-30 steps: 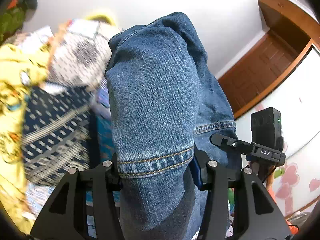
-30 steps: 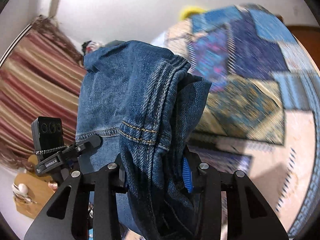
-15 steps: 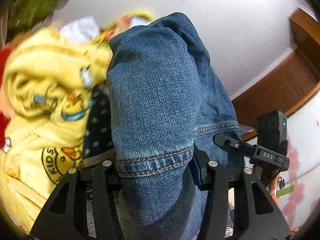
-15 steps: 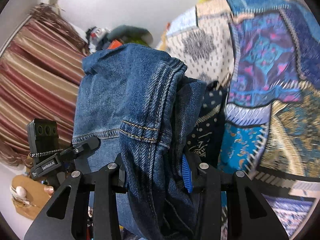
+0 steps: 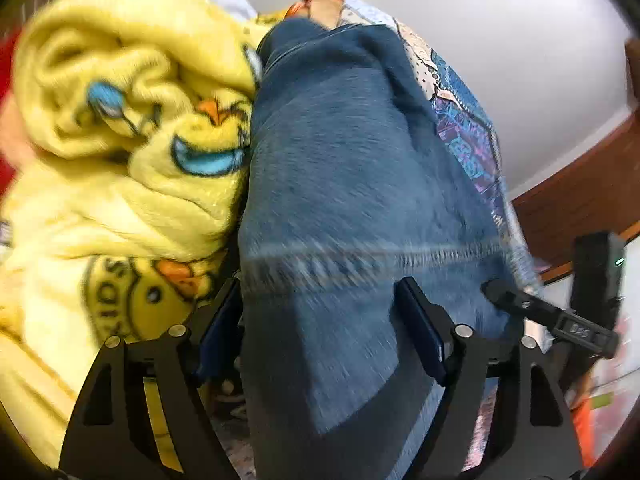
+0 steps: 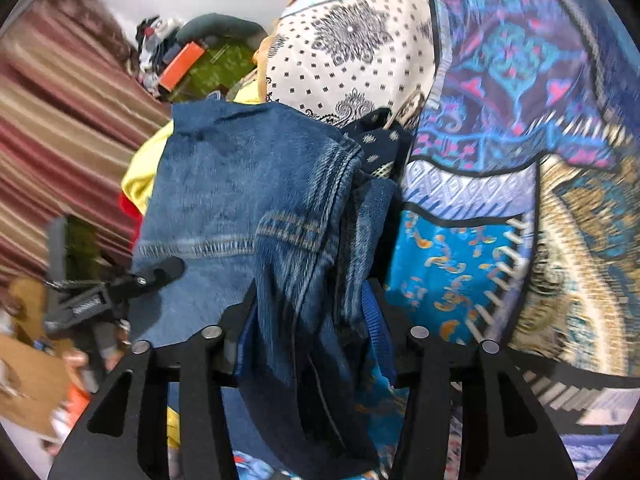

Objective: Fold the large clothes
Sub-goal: 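Carry the folded jacket with both grippers and set it on the bed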

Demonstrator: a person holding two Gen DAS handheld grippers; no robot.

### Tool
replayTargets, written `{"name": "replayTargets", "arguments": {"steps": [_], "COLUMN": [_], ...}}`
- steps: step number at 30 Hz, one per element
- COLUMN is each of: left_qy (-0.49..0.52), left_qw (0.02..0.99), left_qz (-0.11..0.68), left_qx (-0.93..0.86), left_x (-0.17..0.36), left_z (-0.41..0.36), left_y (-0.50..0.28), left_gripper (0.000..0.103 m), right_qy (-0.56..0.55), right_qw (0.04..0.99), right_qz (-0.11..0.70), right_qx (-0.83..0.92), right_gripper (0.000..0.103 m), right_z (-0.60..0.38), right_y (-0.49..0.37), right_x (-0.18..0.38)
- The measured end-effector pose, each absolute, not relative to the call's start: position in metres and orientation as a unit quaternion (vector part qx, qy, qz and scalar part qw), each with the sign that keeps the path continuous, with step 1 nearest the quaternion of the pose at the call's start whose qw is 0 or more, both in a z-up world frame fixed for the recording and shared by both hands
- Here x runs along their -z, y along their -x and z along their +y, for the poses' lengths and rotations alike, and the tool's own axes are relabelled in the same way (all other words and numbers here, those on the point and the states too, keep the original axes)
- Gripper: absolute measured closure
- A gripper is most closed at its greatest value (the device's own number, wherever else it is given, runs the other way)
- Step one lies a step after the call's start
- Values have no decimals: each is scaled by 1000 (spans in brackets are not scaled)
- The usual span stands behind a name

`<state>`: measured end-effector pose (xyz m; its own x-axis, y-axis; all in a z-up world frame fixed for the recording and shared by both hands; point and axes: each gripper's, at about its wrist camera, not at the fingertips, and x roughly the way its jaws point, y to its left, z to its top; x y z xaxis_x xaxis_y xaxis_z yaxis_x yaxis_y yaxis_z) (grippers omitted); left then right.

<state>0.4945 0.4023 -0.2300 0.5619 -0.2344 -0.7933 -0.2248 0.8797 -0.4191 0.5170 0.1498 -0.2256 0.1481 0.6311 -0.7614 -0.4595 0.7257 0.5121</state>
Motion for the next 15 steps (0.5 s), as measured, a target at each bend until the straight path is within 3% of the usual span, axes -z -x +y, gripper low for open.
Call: {"name": "replayTargets", "arguments": {"steps": [2, 4, 8, 15], "left_qy": [220, 185, 127, 113], "left_qw": [853, 856, 867, 859], "left_qz": [474, 482, 479, 494], "left_qx": [-5, -16, -46, -73], "left_x": [225, 222, 222, 221], "left_z": [392, 379, 357, 345], "left_y": [-485, -473, -446, -411], "left_gripper": [15, 14, 5, 5], "right_qy": [-50, -9, 54, 77], "right_qw": [763, 774, 779, 774], "right_qz": [537, 533, 524, 531], "right_qx": [-356, -342, -339, -337], "right_gripper": [45, 28, 21, 21], "right_z": [154, 156, 159, 146], "right_y": [-510, -498, -471, -430], "right_x": [222, 221, 222, 214]}}
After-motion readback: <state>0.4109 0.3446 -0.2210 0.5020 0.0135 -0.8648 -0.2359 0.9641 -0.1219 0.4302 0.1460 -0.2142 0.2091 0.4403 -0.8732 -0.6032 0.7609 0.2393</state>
